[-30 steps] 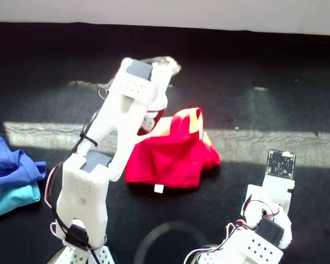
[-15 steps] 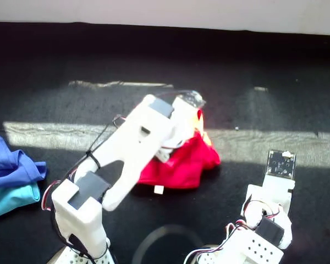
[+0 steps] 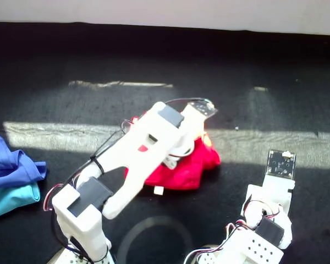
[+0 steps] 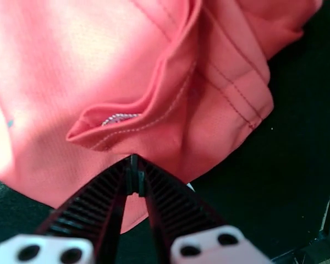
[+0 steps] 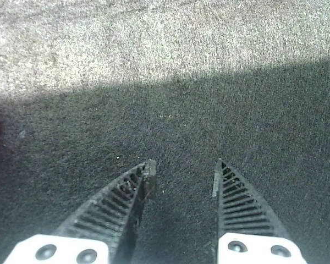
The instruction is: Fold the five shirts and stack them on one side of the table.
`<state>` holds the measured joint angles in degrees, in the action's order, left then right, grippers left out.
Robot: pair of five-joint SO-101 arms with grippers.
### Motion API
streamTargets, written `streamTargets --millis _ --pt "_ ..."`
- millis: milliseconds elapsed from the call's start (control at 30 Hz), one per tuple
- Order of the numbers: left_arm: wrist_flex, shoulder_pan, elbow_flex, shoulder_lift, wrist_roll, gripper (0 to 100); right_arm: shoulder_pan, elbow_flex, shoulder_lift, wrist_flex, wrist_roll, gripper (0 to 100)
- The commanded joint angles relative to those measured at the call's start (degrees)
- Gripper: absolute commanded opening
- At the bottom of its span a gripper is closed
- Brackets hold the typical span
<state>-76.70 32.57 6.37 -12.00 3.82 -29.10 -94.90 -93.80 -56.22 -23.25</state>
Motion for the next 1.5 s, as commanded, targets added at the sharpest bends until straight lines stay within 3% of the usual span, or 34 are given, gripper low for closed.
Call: streamTargets --millis 0,233,467,567,833,967,1267,1467 --pt "-0.2 3.2 -2.9 1.5 -3.1 1 0.0 -7.7 -0.7 -0.4 -0.2 17.0" --pt "-2.3 8.8 -5.2 1.6 -3.2 1 0.0 -7.7 -0.7 -0.4 -0.2 17.0" --pt "-11.6 6.5 -18.4 1.6 -3.1 1 0.0 -7.7 -0.7 -0.4 -0.2 17.0" --pt "-11.3 3.7 -20.4 0.8 -3.3 1 0.0 -7.7 -0.7 -0.4 -0.2 17.0" --pt "-5.1 3.2 -11.2 -5.2 -3.3 1 0.0 -7.7 -0.7 -0.4 -0.2 17.0" --pt "-2.4 -0.7 -15.3 -5.8 -3.0 1 0.0 -7.7 -0.7 -0.4 -0.2 17.0" --pt "-1.8 -18.1 -23.6 -7.8 -3.0 1 0.0 -7.7 -0.7 -0.4 -0.2 17.0" --pt "-0.4 -18.9 -21.0 -17.0 -3.0 1 0.0 -7.7 -0.7 -0.4 -0.2 17.0"
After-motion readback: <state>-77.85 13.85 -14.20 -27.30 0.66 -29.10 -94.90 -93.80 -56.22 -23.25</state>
